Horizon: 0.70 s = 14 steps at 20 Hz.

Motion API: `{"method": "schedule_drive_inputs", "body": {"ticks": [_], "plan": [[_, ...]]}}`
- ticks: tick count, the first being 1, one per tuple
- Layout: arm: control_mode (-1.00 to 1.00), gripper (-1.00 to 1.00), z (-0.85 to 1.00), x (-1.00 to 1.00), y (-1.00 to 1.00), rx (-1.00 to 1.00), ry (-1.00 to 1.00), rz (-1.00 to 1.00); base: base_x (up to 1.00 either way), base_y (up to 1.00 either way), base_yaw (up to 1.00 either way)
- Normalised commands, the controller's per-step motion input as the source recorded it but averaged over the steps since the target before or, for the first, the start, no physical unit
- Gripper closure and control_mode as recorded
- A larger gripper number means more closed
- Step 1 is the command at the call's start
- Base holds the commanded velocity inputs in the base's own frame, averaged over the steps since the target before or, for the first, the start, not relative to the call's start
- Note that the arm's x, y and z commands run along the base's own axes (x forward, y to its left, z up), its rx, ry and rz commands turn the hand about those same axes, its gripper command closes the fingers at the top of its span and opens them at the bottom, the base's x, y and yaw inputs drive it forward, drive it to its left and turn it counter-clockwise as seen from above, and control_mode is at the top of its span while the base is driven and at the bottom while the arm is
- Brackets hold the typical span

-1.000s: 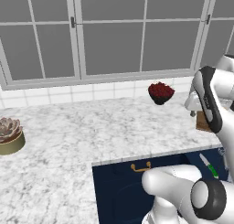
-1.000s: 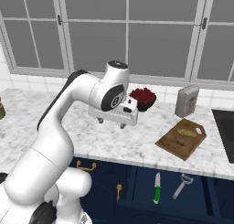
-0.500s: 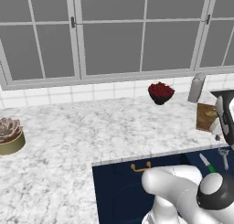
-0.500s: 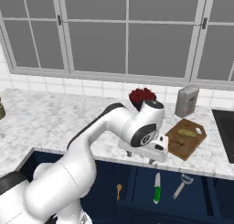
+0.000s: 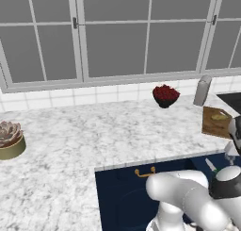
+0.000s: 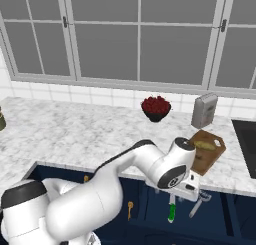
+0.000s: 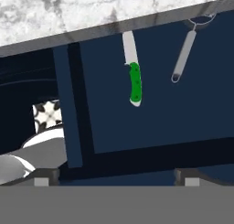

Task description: Place the appropriate cutting tool for cutting the potato skin on the cutting board.

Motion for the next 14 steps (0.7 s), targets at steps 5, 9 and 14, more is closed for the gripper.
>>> {"method": "schedule_drive_inputs", "body": {"ticks": [5, 9, 14], "plan": [[-1.0, -1.0, -0.44, -0.03, -0.18, -0.02, 0.0, 0.0, 0.0, 0.0, 0.0], [-1.0, -1.0, -0.48, -0.14, -0.17, -0.07, 0.0, 0.0, 0.0, 0.0, 0.0], [-1.0, -1.0, -0.48, -0.01, -0.11, -0.08, 0.0, 0.0, 0.0, 0.0, 0.0]]}}
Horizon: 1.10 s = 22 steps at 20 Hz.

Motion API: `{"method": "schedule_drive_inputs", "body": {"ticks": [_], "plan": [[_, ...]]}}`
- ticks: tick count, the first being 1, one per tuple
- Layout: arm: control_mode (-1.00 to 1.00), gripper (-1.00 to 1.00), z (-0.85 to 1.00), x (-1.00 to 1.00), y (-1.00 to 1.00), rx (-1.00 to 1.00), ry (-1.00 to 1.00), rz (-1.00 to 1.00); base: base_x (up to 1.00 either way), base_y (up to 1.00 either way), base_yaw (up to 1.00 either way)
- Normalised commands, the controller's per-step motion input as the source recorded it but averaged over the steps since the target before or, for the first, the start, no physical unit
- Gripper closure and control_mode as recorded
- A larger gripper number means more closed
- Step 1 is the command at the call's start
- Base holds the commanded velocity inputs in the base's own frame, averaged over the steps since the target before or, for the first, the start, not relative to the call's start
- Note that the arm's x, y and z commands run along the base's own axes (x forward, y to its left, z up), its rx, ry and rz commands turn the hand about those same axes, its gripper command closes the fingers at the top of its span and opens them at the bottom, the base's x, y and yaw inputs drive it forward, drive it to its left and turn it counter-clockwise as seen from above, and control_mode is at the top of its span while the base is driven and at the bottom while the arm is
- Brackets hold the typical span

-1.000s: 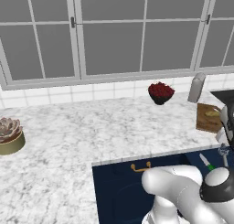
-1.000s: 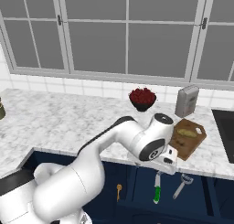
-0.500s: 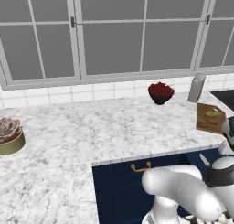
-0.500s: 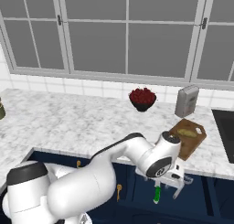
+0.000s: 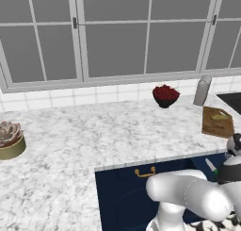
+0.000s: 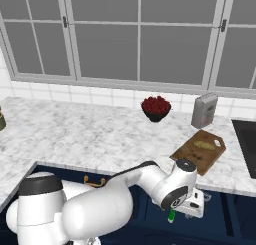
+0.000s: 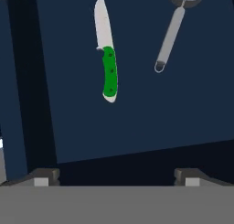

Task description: Place the appropriate cutting tool for cutting the potato skin on the cutting board.

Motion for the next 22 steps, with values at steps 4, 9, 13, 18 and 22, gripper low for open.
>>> {"method": "schedule_drive_inputs", "body": {"ticks": [4, 9, 13, 18, 22], "plan": [[-1.0, -1.0, -0.38, 0.0, -0.05, -0.07, 0.0, 0.0, 0.0, 0.0, 0.0], [-1.0, -1.0, -0.32, -0.15, -0.12, -0.05, 0.0, 0.0, 0.0, 0.0, 0.0], [-1.0, -1.0, -0.36, -0.08, -0.03, -0.05, 0.0, 0.0, 0.0, 0.0, 0.0], [-1.0, -1.0, -0.23, -0.13, -0.15, -0.08, 0.0, 0.0, 0.0, 0.0, 0.0], [-1.0, -1.0, -0.11, -0.47, -0.3, -0.06, 0.0, 0.0, 0.0, 0.0, 0.0]]}}
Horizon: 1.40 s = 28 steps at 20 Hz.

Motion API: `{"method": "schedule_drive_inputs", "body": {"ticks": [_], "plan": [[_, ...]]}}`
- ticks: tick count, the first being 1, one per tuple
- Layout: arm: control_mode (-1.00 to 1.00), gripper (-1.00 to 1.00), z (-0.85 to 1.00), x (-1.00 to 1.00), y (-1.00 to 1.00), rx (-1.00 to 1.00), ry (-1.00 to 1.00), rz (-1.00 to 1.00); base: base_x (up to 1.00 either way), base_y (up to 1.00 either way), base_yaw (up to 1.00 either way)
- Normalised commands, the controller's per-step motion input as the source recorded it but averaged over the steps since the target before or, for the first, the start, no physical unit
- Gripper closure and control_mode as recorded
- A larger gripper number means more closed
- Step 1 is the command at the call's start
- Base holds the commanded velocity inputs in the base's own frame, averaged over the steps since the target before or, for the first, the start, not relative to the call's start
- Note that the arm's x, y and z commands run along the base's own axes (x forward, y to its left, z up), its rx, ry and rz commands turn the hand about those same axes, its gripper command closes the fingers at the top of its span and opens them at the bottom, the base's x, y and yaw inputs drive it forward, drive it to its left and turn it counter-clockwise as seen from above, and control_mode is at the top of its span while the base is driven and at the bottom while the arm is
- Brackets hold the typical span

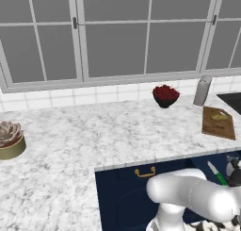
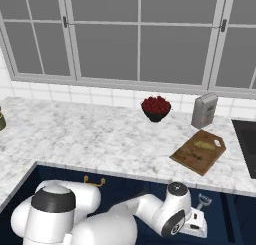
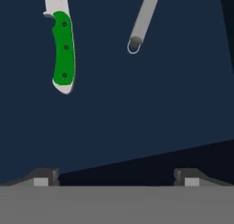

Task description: Place the appropriate cutting tool for cutting the potato skin on the cutting board.

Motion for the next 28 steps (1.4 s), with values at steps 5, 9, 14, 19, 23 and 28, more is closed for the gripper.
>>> {"method": "schedule_drive_inputs", "body": {"ticks": [5, 9, 14, 19, 23, 28], "plan": [[-1.0, -1.0, -0.12, -0.69, -0.32, 0.0, 0.03, 0.0, 0.0, 0.0, 0.0], [-1.0, -1.0, -0.39, -0.58, -0.19, -0.01, 0.06, 0.0, 0.0, 0.0, 0.0], [-1.0, -1.0, -0.51, -0.46, -0.08, -0.02, 0.05, 0.0, 0.0, 0.0, 0.0], [-1.0, -1.0, 0.34, -0.02, -0.08, 0.0, 0.01, 0.0, 0.0, 0.0, 0.0], [-1.0, -1.0, 0.84, 0.07, 0.0, 0.0, 0.0, 0.0, 0.0, 0.0, 0.0], [-1.0, -1.0, 0.62, 0.66, 0.0, 0.02, 0.0, 0.0, 0.0, 0.0, 0.0]]}}
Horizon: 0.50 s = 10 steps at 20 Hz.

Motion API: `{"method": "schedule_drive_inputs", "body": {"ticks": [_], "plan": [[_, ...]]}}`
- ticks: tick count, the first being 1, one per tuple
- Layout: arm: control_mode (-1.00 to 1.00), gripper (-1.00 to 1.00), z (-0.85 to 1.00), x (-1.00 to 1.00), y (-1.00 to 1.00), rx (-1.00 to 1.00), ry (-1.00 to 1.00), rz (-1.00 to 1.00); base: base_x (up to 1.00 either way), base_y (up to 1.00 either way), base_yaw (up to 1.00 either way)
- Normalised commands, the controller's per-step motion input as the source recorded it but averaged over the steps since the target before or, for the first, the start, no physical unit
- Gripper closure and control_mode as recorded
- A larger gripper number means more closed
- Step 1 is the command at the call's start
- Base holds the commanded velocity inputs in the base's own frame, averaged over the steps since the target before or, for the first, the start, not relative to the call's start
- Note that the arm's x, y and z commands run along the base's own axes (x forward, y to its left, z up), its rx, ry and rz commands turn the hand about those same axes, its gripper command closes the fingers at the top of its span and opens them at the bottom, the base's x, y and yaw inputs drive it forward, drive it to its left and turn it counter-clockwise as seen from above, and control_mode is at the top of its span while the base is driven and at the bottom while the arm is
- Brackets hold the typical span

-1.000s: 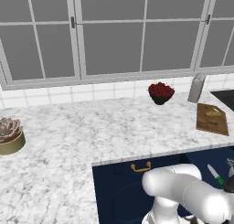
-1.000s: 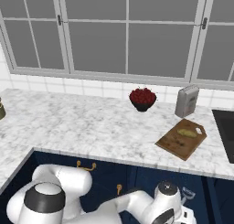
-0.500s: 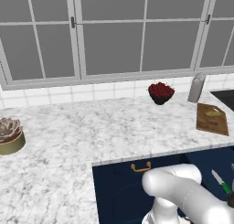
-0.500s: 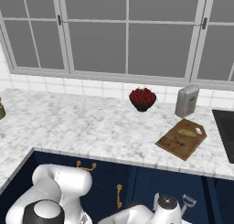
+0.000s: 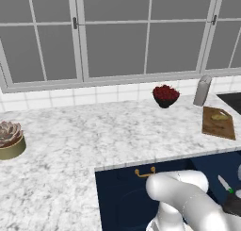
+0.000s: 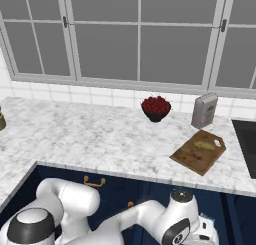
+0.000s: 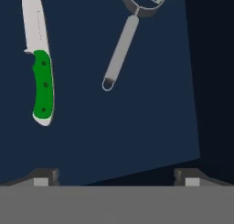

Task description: Place the appropriate cutting tool for cutting the potato skin on the cutting board.

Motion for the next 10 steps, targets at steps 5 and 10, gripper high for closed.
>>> {"method": "schedule_drive_inputs", "body": {"ticks": [5, 10], "plan": [[-1.0, -1.0, 0.1, 0.83, -0.1, 0.17, 0.0, -0.01, 0.0, 0.0, 0.0], [-1.0, -1.0, -0.01, 0.34, -0.04, 0.28, -0.01, -0.07, 0.0, 0.0, 0.0]]}}
